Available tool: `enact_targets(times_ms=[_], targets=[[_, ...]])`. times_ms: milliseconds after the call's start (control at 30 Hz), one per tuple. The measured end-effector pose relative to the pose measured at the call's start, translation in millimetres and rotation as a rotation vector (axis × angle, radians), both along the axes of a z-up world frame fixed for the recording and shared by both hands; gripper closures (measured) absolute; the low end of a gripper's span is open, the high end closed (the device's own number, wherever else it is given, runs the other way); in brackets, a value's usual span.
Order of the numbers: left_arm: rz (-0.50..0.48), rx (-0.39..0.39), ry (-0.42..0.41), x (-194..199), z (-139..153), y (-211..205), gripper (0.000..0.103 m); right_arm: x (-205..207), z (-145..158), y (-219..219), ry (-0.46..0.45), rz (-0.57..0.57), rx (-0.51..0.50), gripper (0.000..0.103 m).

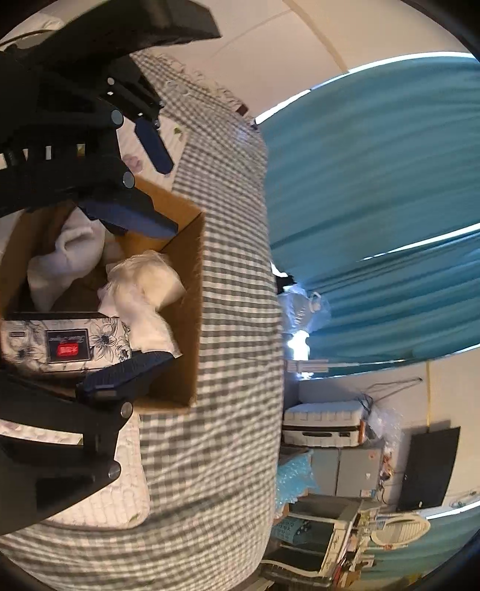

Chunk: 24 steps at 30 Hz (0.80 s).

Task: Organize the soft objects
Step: 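Open both tools to drop the items into the box, then lift away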

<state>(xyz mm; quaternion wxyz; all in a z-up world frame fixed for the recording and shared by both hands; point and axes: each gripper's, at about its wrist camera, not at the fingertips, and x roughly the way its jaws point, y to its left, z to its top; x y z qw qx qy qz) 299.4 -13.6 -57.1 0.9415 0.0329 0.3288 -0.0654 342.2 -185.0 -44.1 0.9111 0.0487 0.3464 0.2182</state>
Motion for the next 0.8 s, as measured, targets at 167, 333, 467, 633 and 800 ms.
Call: enact_targets(times_ms=[167,333,467,633,800], targets=[[0.022,0.030,-0.075,-40,48,1,0.026,-38,54,-16,-0.071,-0.025,-0.020,0.039],[0.042,0.030,-0.181,-95,111,3,0.026,-98,117,-36,-0.164,-0.047,-0.009,0.032],[0.069,0.029,-0.276,-146,151,5,0.017,-155,158,-48,-0.228,-0.067,-0.034,0.025],[0.094,0.014,-0.336,-200,179,10,0.017,-220,185,-63,-0.289,-0.077,-0.054,0.002],[0.097,0.006,-0.335,-231,173,14,0.017,-269,182,-70,-0.324,-0.083,-0.091,0.000]])
